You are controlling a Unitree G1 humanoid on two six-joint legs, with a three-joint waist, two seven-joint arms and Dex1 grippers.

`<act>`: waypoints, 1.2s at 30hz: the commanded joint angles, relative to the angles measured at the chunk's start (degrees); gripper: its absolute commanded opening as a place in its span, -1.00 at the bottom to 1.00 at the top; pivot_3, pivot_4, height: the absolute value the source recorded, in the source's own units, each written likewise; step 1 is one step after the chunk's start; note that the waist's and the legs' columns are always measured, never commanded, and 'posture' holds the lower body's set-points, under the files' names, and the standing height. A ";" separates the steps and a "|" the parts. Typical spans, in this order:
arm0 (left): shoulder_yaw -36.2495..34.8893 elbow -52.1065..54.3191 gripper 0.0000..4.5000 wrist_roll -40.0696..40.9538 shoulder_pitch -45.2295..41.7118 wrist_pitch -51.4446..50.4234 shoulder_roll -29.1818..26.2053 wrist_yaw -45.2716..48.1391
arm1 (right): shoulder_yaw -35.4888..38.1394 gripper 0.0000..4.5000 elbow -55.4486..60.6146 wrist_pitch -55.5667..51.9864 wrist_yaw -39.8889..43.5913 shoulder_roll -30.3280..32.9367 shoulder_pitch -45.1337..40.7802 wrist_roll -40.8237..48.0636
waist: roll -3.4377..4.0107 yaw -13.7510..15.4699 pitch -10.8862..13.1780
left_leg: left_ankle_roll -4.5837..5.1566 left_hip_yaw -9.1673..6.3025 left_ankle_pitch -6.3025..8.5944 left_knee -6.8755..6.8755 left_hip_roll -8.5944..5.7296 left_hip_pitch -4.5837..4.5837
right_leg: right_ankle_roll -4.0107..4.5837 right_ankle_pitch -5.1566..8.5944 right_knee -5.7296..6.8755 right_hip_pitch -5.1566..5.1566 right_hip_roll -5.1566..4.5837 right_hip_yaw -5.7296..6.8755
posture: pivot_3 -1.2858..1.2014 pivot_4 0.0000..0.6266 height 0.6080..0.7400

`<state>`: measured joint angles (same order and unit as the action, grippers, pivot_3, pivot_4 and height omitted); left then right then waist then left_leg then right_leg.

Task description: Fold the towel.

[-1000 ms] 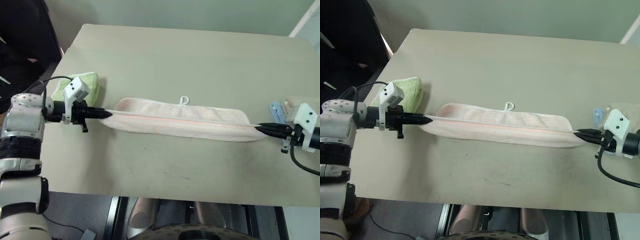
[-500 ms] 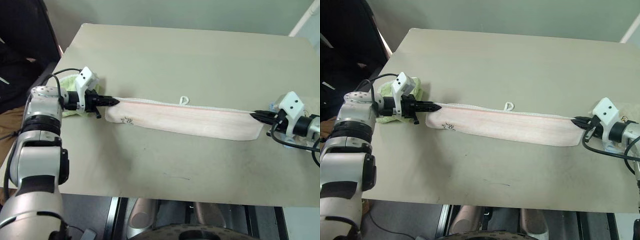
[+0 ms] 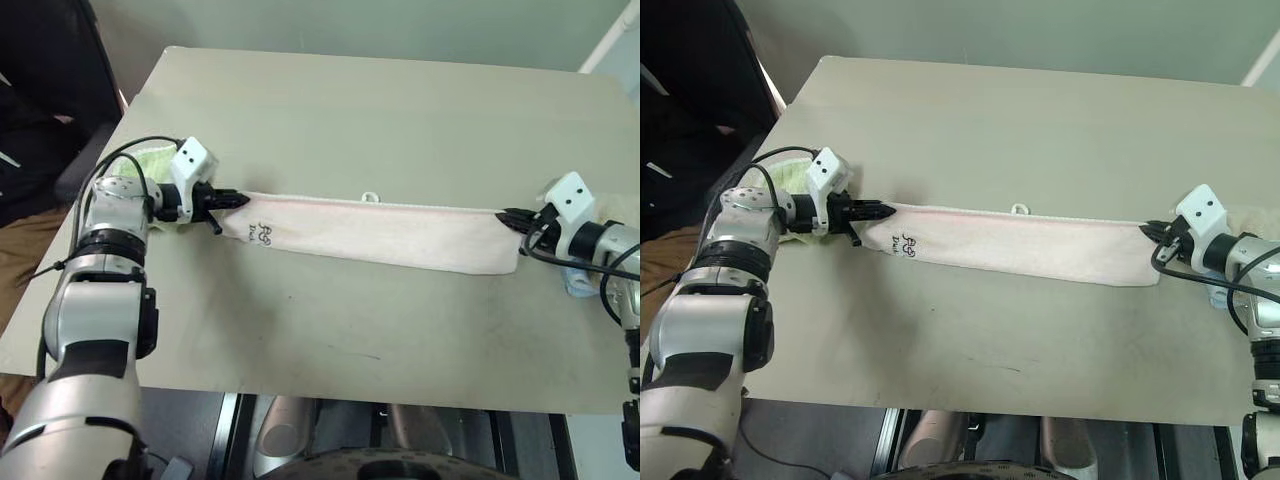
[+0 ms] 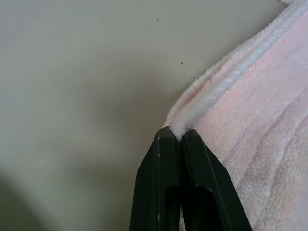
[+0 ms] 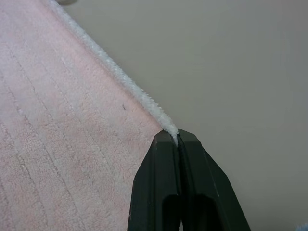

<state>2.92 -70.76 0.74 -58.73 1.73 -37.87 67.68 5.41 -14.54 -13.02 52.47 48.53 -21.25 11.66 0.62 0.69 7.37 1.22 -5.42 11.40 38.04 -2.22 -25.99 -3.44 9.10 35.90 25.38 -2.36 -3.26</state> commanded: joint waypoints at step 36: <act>-6.52 10.10 1.00 4.33 3.30 -4.30 -0.84 2.42 | 17.23 0.99 31.19 -29.19 -5.91 -3.28 16.98 27.01 | -0.03 -0.08 0.02 | -0.20 0.10 -0.10 0.03 -0.06 0.01 | 0.32 0.41 0.00 -0.04 0.03 -0.10 | 0.03 -0.52 1.00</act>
<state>-4.45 -62.44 5.93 -55.02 0.17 -37.31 69.09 22.58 14.81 -42.46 47.54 44.12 -3.73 39.19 0.59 0.61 7.39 1.05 -5.32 11.32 38.07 -2.27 -25.97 -3.10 9.48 35.91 25.34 -2.33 -3.35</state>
